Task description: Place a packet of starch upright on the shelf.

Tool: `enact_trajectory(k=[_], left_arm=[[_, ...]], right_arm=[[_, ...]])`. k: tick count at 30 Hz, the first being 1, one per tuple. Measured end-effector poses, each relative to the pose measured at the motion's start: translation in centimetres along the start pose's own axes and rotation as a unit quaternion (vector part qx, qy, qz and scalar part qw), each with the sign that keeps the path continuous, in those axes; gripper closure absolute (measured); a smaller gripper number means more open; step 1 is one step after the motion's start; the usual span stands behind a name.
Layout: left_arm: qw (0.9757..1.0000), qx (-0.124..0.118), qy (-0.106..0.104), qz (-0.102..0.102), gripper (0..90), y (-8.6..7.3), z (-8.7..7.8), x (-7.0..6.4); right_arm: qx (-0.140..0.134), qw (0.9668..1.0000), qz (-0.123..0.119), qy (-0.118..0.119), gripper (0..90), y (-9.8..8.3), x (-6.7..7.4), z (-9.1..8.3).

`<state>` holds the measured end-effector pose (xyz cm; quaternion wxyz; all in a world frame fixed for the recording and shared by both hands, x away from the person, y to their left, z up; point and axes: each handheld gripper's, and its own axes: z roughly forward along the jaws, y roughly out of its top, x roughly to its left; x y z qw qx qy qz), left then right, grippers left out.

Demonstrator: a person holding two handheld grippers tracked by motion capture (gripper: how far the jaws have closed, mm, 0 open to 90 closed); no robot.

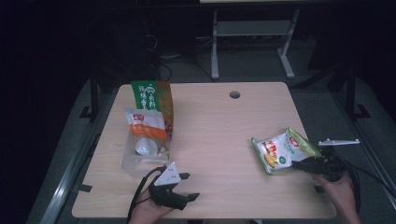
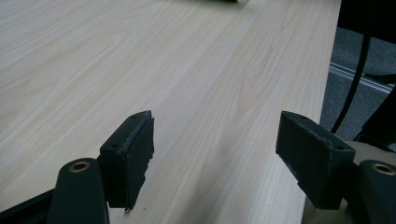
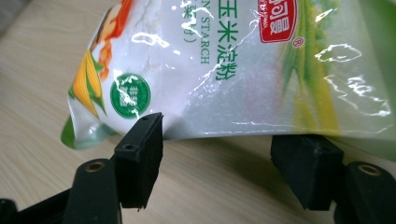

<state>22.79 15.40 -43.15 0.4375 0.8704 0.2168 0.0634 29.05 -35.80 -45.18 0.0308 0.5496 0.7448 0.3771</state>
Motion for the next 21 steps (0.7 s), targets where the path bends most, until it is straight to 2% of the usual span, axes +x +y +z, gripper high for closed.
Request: enact_trajectory(k=[4,7,10,13,14,17,19,21], left_arm=[[1.0000,0.001,-0.002,0.003,27.3,0.0,0.2,-0.1],[1.0000,0.002,-0.002,0.003,27.3,0.0,0.2,-0.1],[1.0000,0.002,-0.002,0.002,27.3,0.0,0.2,-0.1],[1.0000,0.003,-0.002,0.002,27.3,0.0,0.3,-0.1],[1.0000,0.002,-0.002,0.002,27.3,0.0,0.3,-0.2],[1.0000,0.003,-0.003,0.006,27.3,0.1,0.3,-0.2],[1.0000,0.003,-0.003,0.006,27.3,0.1,0.3,-0.2],[1.0000,0.001,-0.002,0.004,27.3,0.1,0.3,-0.2]], right_arm=[[-0.011,0.9995,0.022,0.018,34.3,0.4,-0.3,0.4],[-0.011,0.9994,0.019,0.028,37.0,0.8,-0.3,0.9],[-0.015,0.9991,0.017,0.036,45.3,1.2,-0.1,1.3],[-0.019,0.9990,0.013,0.039,59.9,1.7,0.1,1.4],[-0.019,0.9992,0.007,0.036,67.4,1.9,0.2,1.5],[-0.011,0.9996,-0.002,0.024,75.3,2.4,0.8,1.6],[-0.014,0.9995,-0.024,0.017,86.8,2.9,1.5,1.7],[-0.015,0.9994,-0.025,0.018,87.7,3.1,1.7,1.7]])
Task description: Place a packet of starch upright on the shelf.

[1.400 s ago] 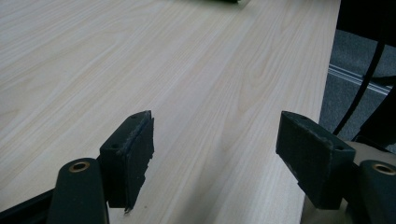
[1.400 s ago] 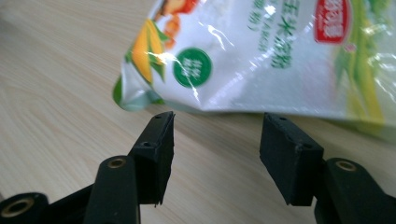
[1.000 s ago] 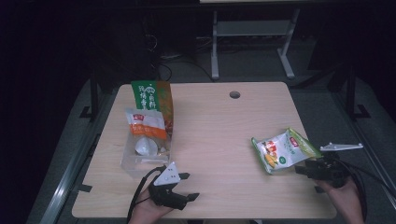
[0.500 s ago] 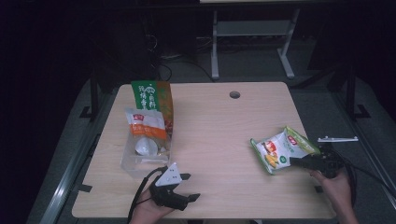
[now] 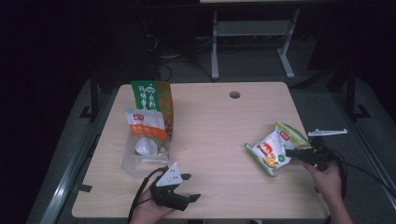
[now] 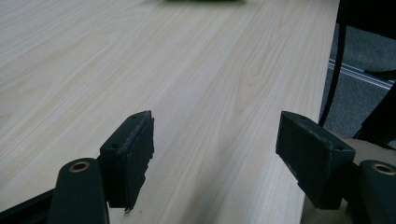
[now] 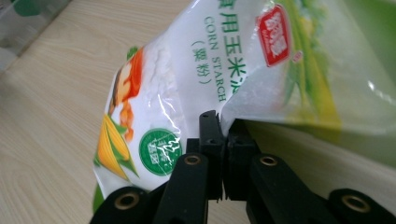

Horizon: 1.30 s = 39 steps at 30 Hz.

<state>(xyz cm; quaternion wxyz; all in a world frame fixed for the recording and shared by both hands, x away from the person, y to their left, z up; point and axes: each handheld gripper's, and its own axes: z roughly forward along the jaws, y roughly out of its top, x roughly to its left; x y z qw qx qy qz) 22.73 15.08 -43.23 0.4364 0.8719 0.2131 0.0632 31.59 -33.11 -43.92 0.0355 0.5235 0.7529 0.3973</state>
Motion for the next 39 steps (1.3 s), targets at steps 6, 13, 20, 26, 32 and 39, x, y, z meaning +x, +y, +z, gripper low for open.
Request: enact_trajectory(k=[6,13,20,26,32,39], left_arm=[[1.0000,-0.003,0.001,-0.003,27.3,0.0,-0.1,0.1],[1.0000,-0.006,0.001,-0.006,27.3,0.5,0.2,-0.2],[1.0000,-0.006,-0.004,0.003,27.3,1.4,0.7,-0.3],[0.9999,-0.013,0.006,-0.004,27.9,1.5,0.3,0.0],[0.9997,-0.018,0.011,-0.010,27.9,1.4,-0.2,0.2],[0.9996,-0.020,0.012,-0.012,27.7,1.4,-0.3,0.4]], right_arm=[[-0.005,0.9987,-0.051,0.004,89.0,1.5,2.3,-0.1],[-0.013,0.9959,-0.089,0.016,89.2,2.4,4.3,-0.5],[-0.020,0.9925,-0.111,0.046,89.6,3.0,5.6,-0.7],[-0.009,0.9871,-0.148,0.061,89.9,4.6,7.9,-0.4],[0.006,0.9803,-0.178,0.085,89.9,6.4,10.1,0.7],[0.002,0.9720,-0.199,0.125,90.0,7.4,12.1,1.9]])
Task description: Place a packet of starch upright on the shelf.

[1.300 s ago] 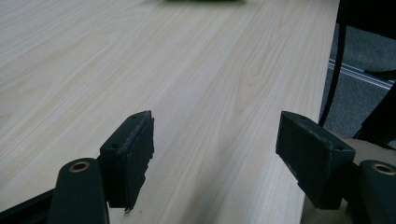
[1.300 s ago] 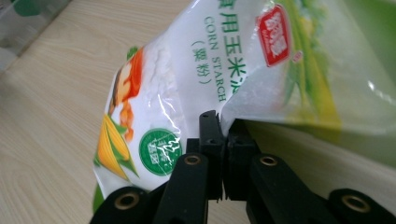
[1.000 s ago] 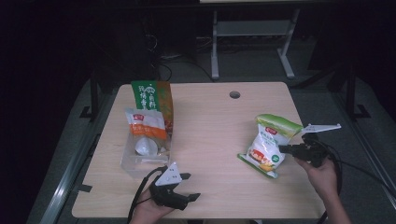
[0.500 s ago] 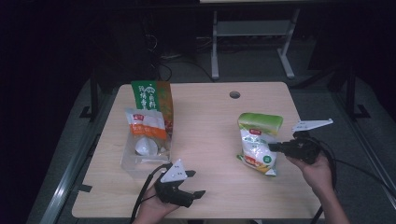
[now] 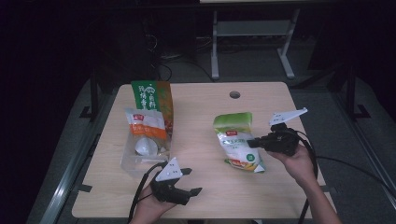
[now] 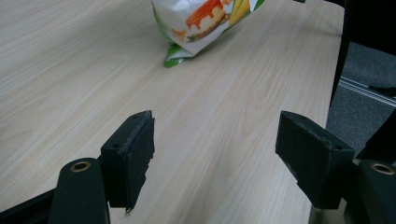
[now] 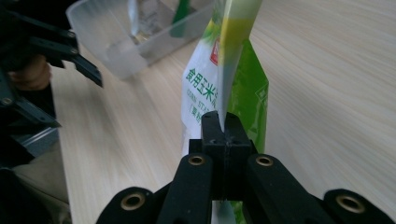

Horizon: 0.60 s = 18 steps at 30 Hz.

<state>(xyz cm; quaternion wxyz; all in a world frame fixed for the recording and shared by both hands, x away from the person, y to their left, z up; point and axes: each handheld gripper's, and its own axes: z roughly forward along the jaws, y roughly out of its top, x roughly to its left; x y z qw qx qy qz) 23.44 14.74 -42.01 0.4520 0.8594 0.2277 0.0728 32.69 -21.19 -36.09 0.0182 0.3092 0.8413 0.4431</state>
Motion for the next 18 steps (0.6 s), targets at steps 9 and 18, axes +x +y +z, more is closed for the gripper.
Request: enact_trajectory(k=[9,18], left_arm=[[0.9999,0.000,0.015,-0.003,24.6,0.5,1.1,0.3],[0.9998,0.006,0.009,-0.014,24.0,1.9,3.5,0.6]], right_arm=[[0.004,0.9979,-0.039,0.050,89.8,0.8,1.4,3.1],[0.007,0.9935,-0.087,0.072,89.2,-0.7,1.7,3.0]])
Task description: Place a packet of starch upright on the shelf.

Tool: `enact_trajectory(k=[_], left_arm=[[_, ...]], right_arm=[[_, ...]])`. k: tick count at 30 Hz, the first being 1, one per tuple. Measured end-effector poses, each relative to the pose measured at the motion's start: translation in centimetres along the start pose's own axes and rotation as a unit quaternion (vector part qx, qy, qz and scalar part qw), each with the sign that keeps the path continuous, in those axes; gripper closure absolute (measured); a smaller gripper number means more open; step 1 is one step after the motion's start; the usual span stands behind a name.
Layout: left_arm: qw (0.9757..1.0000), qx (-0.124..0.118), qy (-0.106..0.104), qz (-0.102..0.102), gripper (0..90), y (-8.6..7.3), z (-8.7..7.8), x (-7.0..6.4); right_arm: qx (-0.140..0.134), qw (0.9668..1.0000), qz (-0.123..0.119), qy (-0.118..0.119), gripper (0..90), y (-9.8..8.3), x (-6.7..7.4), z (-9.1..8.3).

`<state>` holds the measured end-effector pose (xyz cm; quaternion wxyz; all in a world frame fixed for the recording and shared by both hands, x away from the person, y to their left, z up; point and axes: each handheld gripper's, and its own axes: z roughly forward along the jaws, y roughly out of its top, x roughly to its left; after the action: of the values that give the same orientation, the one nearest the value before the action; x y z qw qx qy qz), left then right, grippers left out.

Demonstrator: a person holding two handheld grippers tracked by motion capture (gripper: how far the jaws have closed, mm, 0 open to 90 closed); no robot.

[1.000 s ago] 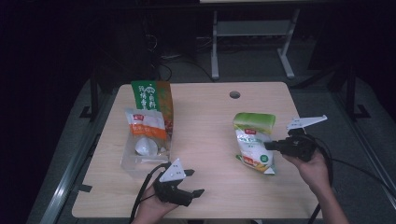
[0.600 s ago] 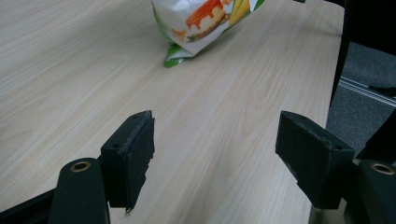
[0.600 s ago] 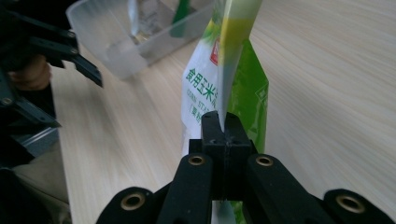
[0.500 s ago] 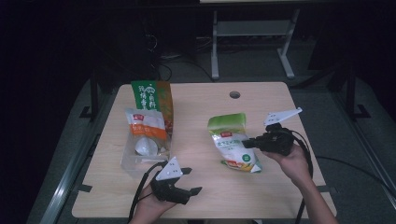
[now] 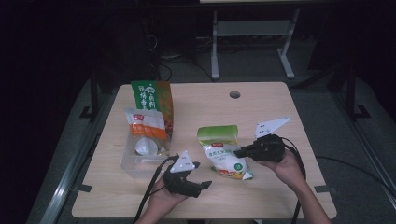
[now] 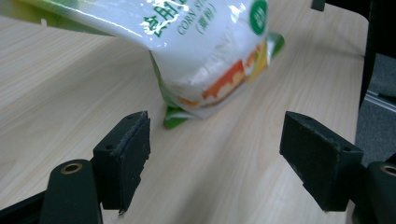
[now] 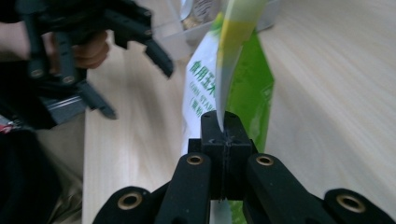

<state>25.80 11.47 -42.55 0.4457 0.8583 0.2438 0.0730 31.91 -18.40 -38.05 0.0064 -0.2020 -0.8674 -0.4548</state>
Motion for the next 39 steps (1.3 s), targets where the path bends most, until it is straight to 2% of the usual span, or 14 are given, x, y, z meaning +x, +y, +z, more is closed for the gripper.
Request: enact_trajectory(k=[4,7,11,13,15,17,21,24,27,30,32,34,36,39], left_arm=[[0.9999,-0.002,-0.009,-0.013,23.2,0.9,1.2,0.8],[0.9983,-0.011,-0.032,-0.047,23.8,1.5,2.1,1.5],[0.9976,-0.011,-0.039,-0.056,25.2,2.3,2.9,2.2],[0.9966,-0.015,-0.046,-0.067,25.9,2.6,3.2,2.5],[0.9949,-0.016,-0.057,-0.082,30.1,2.8,3.4,2.8],[0.9929,-0.021,-0.073,-0.092,40.3,3.1,3.6,3.2],[0.9941,-0.020,-0.059,-0.089,58.2,3.4,3.3,3.6],[0.9948,-0.032,-0.046,-0.085,73.9,3.4,2.6,3.6],[0.9965,-0.041,-0.018,-0.071,80.7,3.4,2.0,3.1],[0.9970,-0.048,-0.001,-0.060,84.9,3.4,1.2,3.0],[0.9981,-0.039,0.011,-0.047,85.0,3.3,1.0,2.8],[0.9980,-0.042,0.009,-0.045,85.0,3.2,0.9,2.7],[0.9982,-0.043,0.012,-0.041,84.9,3.1,0.8,2.5],[0.9985,-0.041,0.015,-0.033,83.9,2.9,0.6,2.4]], right_arm=[[0.005,0.9999,-0.004,0.010,89.1,-0.6,-0.1,-0.1],[0.012,0.9997,-0.018,0.011,89.1,-0.6,0.1,-0.1],[0.012,0.9996,-0.022,0.016,89.1,-0.5,0.1,0.1],[0.011,0.9995,-0.023,0.019,89.1,-0.4,0.0,0.2],[0.009,0.9994,-0.026,0.021,89.1,-0.4,0.0,0.3],[0.007,0.9994,-0.026,0.022,89.1,-0.4,-0.2,0.4],[0.003,0.9997,-0.018,0.014,89.1,-0.1,-0.5,0.7],[0.006,0.9999,-0.015,0.004,89.1,0.1,-0.6,0.9],[0.011,0.9999,-0.012,-0.001,89.1,0.3,-0.6,1.2],[0.015,0.9998,-0.012,-0.007,88.1,0.4,-0.4,1.6],[0.025,0.9995,-0.014,-0.014,85.0,0.5,-0.2,2.0],[0.031,0.9991,-0.017,-0.023,77.5,0.7,0.1,2.5],[0.032,0.9992,-0.017,-0.014,76.9,1.1,0.3,2.9],[0.044,0.9984,-0.029,-0.020,75.6,1.5,0.6,3.7]])
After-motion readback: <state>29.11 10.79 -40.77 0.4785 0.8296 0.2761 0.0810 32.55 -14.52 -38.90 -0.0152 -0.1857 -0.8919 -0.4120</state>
